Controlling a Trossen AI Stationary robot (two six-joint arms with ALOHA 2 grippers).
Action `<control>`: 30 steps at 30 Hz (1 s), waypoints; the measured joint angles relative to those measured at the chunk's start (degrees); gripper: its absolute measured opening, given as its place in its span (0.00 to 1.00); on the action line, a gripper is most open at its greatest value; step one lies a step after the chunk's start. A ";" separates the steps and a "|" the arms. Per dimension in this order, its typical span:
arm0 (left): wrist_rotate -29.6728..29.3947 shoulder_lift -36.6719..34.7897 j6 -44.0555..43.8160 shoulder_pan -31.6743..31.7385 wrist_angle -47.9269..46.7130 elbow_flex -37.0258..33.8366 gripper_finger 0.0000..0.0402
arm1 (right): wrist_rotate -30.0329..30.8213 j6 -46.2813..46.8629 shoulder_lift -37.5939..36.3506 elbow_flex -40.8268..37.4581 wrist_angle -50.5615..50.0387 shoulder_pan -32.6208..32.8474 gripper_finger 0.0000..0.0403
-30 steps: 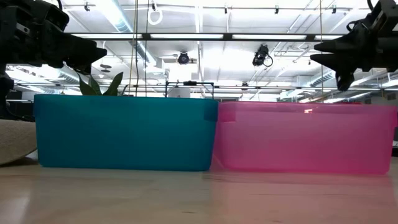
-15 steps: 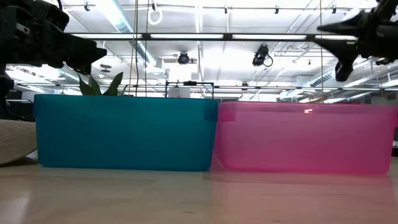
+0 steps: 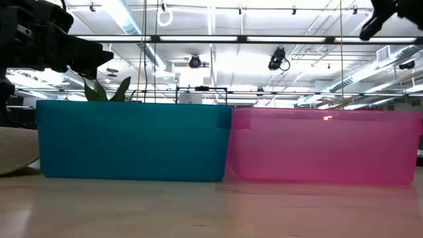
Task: Pick & Place hat
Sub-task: Put the bottom black cap into the pink bin
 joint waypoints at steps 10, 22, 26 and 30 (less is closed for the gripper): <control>0.00 0.00 0.00 0.01 0.01 0.02 0.42 | -3.16 -1.51 11.51 10.57 -8.26 0.09 0.29; 0.00 0.00 0.01 0.02 0.00 0.00 0.42 | -2.99 -3.23 31.79 24.04 -13.61 7.46 0.29; 0.00 0.00 0.02 0.02 0.00 0.02 0.42 | -0.10 -4.40 36.64 27.85 -14.60 11.77 0.29; 0.01 0.00 0.01 0.01 0.00 0.00 0.42 | 7.03 -5.93 40.30 32.27 -20.10 16.28 0.29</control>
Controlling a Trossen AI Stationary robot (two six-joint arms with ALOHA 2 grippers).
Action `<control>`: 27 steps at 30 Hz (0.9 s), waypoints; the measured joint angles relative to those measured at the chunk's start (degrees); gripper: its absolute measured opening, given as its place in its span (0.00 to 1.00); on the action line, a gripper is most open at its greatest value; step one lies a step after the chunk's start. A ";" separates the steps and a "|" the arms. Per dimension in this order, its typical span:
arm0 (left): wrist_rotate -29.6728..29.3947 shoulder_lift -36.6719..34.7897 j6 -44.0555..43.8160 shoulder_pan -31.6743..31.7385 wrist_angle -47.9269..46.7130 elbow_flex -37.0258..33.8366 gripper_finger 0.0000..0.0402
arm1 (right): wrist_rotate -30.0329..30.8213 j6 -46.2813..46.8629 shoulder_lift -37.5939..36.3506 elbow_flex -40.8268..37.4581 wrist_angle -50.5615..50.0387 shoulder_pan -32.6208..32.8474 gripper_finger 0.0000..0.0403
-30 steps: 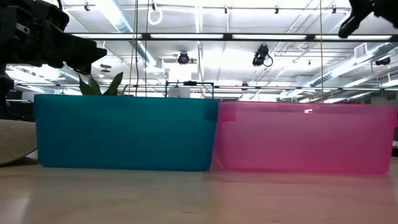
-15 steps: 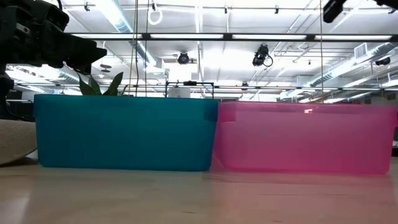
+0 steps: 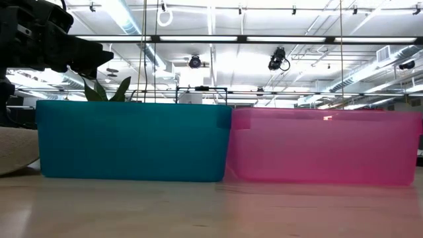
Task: Pick & Place hat
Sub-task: Put the bottom black cap into the pink bin
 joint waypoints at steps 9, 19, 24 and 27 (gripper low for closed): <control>-0.01 -0.02 0.01 0.00 0.00 0.01 0.42 | 10.60 -0.11 5.89 8.26 -8.71 7.70 0.29; -0.01 0.00 -0.01 0.00 0.00 0.01 0.42 | 19.82 2.62 9.01 12.89 -17.37 11.89 0.29; -0.01 -0.01 0.01 0.01 0.00 0.01 0.42 | 23.59 6.83 10.97 15.30 -24.83 12.66 0.29; 0.00 0.00 -0.01 0.01 0.00 0.01 0.42 | 24.46 10.03 12.28 16.80 -28.92 12.66 0.29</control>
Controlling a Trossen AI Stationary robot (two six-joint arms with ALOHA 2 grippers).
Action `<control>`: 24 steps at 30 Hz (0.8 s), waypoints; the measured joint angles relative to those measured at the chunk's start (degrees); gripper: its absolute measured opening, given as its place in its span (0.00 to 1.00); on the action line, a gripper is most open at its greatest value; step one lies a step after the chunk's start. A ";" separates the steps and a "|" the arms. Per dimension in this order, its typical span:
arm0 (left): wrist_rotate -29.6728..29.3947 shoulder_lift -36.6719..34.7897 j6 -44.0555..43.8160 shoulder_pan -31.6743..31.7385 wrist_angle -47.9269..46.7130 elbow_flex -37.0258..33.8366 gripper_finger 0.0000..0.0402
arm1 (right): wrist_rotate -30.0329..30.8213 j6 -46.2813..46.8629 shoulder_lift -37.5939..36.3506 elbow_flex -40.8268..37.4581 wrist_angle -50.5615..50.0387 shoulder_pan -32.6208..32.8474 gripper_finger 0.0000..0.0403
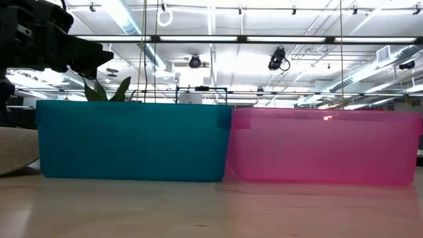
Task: Pick & Place hat
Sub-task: Put the bottom black cap into the pink bin
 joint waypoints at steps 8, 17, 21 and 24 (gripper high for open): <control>-0.01 0.00 0.00 0.00 0.00 -0.01 0.42 | 0.05 7.79 3.03 3.30 -10.52 -0.02 0.29; -0.01 0.00 0.02 0.00 0.00 0.01 0.42 | 0.51 18.71 5.79 3.39 -16.58 -0.04 0.29; -0.01 0.00 0.00 0.00 0.01 0.01 0.42 | 0.48 23.42 8.27 3.39 -18.98 -0.04 0.29; -0.01 0.00 0.02 0.00 0.00 0.01 0.42 | 0.50 26.73 9.56 3.39 -20.49 -0.04 0.29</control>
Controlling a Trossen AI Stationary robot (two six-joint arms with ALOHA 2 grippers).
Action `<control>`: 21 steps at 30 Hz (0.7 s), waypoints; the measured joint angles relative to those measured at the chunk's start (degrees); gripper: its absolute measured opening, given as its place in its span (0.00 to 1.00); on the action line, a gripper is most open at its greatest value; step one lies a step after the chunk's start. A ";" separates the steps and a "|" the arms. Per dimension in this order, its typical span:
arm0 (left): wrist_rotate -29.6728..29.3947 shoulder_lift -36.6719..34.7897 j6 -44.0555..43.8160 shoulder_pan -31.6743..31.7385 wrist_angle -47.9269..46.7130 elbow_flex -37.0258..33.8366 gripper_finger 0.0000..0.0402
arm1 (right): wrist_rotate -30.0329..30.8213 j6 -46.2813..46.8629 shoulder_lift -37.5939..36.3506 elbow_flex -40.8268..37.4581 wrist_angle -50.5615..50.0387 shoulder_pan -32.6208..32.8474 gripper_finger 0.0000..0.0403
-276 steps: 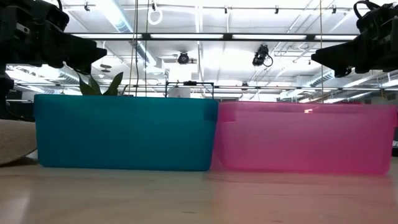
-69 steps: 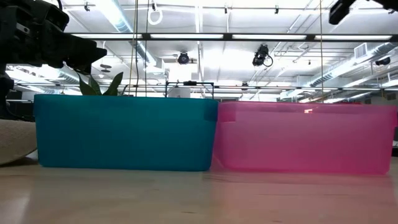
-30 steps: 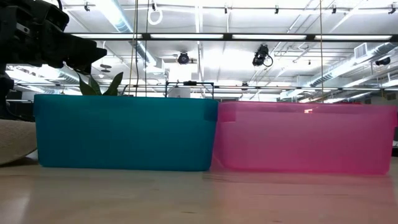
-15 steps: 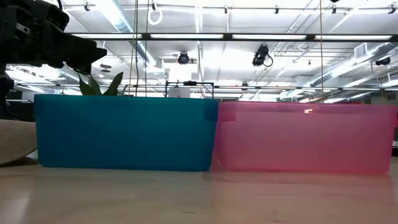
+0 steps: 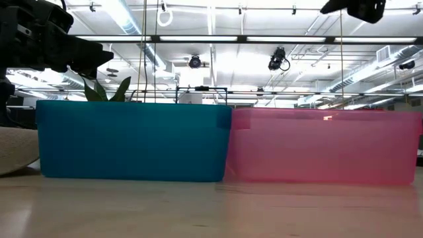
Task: Pick & Place hat
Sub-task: Put the bottom black cap into the pink bin
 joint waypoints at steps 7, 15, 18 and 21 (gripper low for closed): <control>0.00 0.00 -0.01 -0.01 0.02 -0.01 0.42 | 0.57 5.30 1.23 0.00 -3.42 0.00 0.29; 0.00 0.00 -0.01 0.00 0.00 -0.02 0.42 | -5.17 8.47 2.39 -0.29 -6.43 0.81 0.29; 0.00 0.00 0.00 0.00 0.00 -0.02 0.42 | -8.02 12.19 4.31 -0.90 -6.28 2.63 0.29; 0.00 0.00 -0.01 -0.02 -0.01 0.00 0.42 | -9.74 17.07 5.96 -0.90 -7.25 4.14 0.29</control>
